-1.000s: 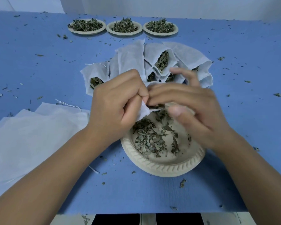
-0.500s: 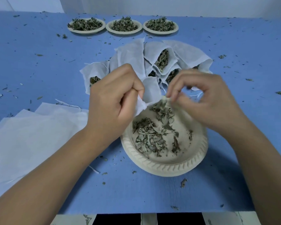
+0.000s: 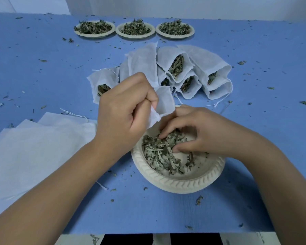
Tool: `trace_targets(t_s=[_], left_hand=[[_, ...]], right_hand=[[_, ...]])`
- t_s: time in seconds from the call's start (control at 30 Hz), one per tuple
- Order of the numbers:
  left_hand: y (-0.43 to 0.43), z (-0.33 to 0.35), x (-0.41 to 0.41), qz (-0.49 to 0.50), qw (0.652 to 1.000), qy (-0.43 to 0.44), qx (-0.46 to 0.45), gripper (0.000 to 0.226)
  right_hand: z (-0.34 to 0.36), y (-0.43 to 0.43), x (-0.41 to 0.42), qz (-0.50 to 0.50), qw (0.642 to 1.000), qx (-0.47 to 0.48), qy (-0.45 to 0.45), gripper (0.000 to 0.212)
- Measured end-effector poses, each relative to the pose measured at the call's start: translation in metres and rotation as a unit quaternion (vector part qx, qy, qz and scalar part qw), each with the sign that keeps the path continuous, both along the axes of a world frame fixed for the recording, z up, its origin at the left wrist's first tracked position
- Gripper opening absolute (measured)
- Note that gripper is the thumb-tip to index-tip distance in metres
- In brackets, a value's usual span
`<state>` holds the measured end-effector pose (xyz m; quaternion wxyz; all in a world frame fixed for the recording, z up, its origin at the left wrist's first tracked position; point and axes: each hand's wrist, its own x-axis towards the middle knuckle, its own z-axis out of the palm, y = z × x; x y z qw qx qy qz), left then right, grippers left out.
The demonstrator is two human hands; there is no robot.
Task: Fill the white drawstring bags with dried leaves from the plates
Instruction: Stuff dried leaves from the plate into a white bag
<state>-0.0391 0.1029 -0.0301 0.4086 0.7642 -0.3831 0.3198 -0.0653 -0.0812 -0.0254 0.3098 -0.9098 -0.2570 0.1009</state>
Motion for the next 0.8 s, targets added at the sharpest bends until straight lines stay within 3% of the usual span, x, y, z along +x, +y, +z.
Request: trace_targets(t_s=[0.13, 0.23, 0.3, 0.4, 0.47, 0.57, 0.8], left_hand=[[-0.001, 0.000, 0.000, 0.001, 1.000, -0.003, 0.002, 0.028], [0.000, 0.000, 0.000, 0.003, 1.000, -0.004, 0.001, 0.028], [-0.001, -0.001, 0.000, 0.000, 1.000, -0.005, 0.002, 0.027], [-0.002, -0.001, -0.001, -0.009, 1.000, -0.006, 0.013, 0.028], [-0.003, -0.002, -0.002, -0.012, 1.000, 0.000, 0.021, 0.029], [-0.005, -0.004, -0.002, -0.009, 1.000, -0.002, 0.028, 0.028], [-0.005, -0.003, -0.002, -0.027, 0.999, -0.021, 0.012, 0.028]], right_hand=[[-0.001, 0.000, 0.003, -0.026, 0.999, 0.020, -0.040, 0.016], [0.007, -0.010, 0.002, -0.060, 0.988, 0.138, -0.042, 0.015], [0.013, -0.016, 0.000, -0.064, 0.959, 0.274, -0.041, 0.015], [0.012, -0.015, 0.001, -0.064, 0.883, 0.464, -0.045, 0.022], [0.008, -0.007, 0.001, -0.075, 0.845, 0.528, -0.034, 0.024], [0.001, 0.006, -0.002, -0.084, 0.851, 0.516, -0.047, 0.031], [-0.007, 0.013, -0.006, -0.108, 0.892, 0.425, -0.111, 0.024]])
